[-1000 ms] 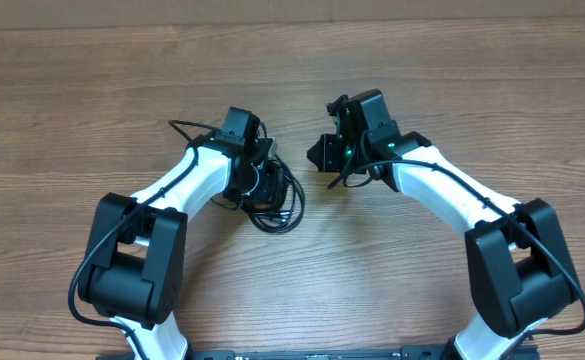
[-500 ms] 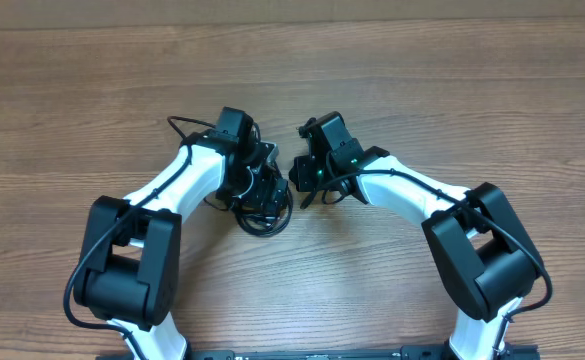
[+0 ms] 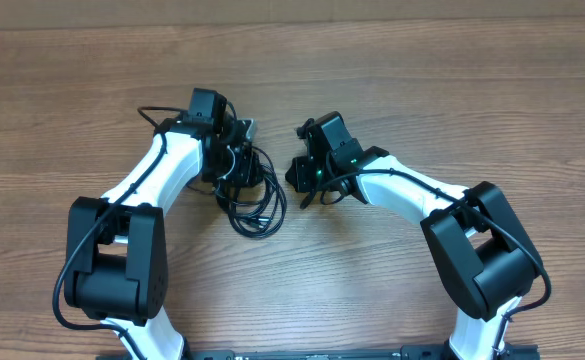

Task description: Untangle cables

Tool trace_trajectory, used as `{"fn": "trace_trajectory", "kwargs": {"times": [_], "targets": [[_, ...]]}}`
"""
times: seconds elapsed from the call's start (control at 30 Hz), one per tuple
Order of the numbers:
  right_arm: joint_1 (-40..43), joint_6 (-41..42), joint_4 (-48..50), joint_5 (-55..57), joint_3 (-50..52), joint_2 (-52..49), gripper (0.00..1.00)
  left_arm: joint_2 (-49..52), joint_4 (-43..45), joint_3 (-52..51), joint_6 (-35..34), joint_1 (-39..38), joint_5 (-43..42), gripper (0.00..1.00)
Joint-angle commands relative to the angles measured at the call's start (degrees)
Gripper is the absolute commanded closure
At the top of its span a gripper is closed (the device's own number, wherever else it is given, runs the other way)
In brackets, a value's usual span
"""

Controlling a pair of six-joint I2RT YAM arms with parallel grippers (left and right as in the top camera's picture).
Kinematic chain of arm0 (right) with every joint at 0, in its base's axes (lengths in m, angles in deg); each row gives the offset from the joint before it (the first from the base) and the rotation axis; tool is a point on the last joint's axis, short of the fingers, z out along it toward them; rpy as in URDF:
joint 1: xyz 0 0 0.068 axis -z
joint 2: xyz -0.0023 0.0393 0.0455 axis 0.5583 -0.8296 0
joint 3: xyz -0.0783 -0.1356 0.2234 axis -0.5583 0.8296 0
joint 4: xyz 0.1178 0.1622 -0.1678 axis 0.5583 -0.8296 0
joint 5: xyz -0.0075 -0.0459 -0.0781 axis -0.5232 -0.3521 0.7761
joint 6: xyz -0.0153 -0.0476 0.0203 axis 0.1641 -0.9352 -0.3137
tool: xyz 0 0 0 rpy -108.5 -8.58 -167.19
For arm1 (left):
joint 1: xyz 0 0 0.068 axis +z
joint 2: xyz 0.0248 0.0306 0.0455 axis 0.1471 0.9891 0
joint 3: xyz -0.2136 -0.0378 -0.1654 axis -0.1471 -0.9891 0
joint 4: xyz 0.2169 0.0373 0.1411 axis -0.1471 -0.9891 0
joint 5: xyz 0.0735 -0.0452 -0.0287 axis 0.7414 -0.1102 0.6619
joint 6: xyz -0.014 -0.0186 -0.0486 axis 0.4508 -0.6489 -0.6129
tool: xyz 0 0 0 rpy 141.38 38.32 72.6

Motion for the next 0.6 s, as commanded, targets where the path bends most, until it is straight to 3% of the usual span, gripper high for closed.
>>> {"fn": "trace_trajectory", "kwargs": {"times": [0.0,0.03,0.13,0.2,0.4,0.47,0.57], "targets": [[-0.11,0.17,-0.26,-1.05,-0.5,-0.5,0.81,0.42,2.91,1.11,-1.14,-1.27,3.41,0.9],[-0.11,0.17,-0.7,-0.85,-0.5,-0.5,0.82,0.42,3.8,1.11,-1.11,-1.77,3.13,0.96],[0.63,2.93,-2.36,-0.9,-0.5,-0.5,0.94,0.52,7.58,1.05,-1.03,-4.04,4.72,0.96],[2.58,8.59,-4.04,-0.92,-0.5,-0.5,0.95,0.61,9.38,1.05,-1.03,-5.22,6.58,0.96],[8.07,10.69,-9.38,-0.87,-0.39,-0.5,0.92,1.25,13.64,1.03,-0.85,-7.5,19.15,0.94],[8.02,10.51,-9.79,-0.87,0.31,-0.5,0.86,1.57,12.87,1.03,2.58,-7.32,19.87,0.9],[7.98,10.54,-9.16,-0.87,0.61,-0.5,0.85,2.05,12.55,1.01,6.75,-7.28,19.04,0.88]]}}
